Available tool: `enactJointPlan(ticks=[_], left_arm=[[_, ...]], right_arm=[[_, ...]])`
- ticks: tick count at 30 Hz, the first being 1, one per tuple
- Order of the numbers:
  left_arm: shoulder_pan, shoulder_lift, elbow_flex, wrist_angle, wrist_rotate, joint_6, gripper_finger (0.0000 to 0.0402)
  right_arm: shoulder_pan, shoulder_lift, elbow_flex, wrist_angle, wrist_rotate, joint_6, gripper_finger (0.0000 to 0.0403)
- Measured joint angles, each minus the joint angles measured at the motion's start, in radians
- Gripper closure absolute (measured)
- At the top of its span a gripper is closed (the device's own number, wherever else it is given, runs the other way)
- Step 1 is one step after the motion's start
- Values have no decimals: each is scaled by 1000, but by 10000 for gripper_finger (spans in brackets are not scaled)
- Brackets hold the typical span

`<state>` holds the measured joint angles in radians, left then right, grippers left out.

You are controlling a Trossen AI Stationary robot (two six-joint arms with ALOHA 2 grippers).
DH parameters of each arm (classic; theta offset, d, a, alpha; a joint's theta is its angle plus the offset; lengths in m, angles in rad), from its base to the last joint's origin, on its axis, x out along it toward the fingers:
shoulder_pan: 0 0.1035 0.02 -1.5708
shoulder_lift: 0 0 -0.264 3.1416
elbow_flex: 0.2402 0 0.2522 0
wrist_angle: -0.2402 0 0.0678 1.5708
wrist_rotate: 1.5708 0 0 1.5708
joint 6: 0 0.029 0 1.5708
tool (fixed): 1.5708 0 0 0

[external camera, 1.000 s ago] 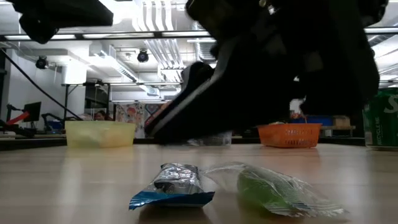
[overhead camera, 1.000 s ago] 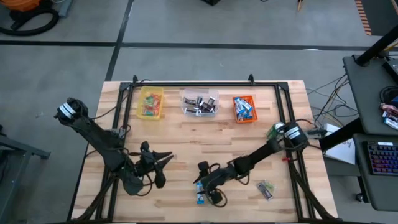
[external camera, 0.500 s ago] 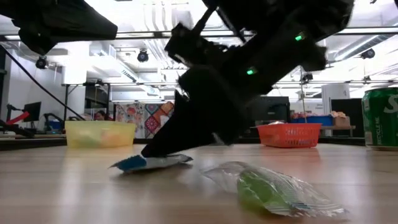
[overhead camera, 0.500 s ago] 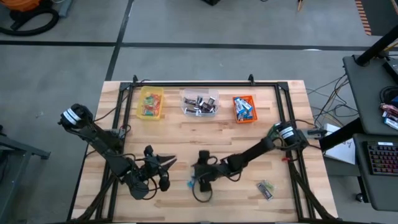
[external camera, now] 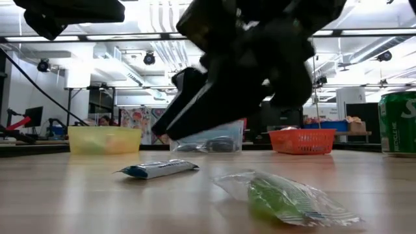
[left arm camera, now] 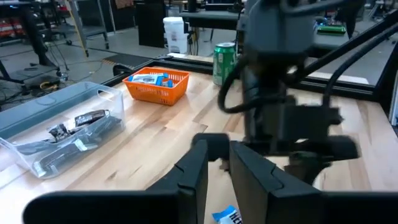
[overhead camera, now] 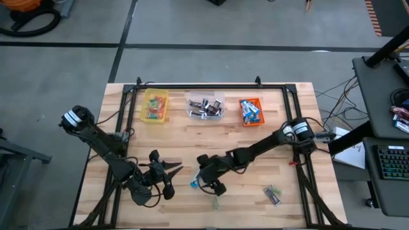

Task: Organize candy in baskets
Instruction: Put the white chocolate bar chocolate into the orange bin

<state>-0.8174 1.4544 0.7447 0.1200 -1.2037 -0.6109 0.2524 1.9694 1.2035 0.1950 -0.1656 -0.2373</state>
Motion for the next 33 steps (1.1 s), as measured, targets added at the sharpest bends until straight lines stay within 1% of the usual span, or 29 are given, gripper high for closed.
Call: enactJointPlan(ticks=[3, 4, 6, 9, 13, 17, 24, 26, 29, 33], left_arm=[[0, 0, 2, 0, 1, 0, 352], [0, 0, 2, -3, 1, 0, 352], [0, 1, 2, -3, 1, 0, 352], [1, 6, 2, 0, 1, 0, 352], [3, 15, 2, 0, 0, -2, 352], [3, 24, 1, 3, -7, -4, 352], [3, 31, 2, 9, -10, -2, 352], [3, 31, 8, 5, -10, 10, 352], [3, 31, 25, 5, -10, 43, 351], [3, 31, 50, 9, -10, 90, 351]], right_arm=[[-40, 26, -1, -1, -18, -62, 184], [-55, 37, -2, 1, -47, -67, 184], [-77, 55, -2, 30, -85, -60, 184], [-92, 86, -1, 34, -102, -53, 184], [-104, 126, 1, 63, -153, -43, 189], [-112, 163, 2, 95, -201, -6, 218], [-123, 170, 3, 97, -220, 19, 312], [-124, 161, 2, 98, -231, 36, 330], [-125, 142, 0, 92, -235, 61, 335], [-126, 104, -4, 64, -235, 89, 323]])
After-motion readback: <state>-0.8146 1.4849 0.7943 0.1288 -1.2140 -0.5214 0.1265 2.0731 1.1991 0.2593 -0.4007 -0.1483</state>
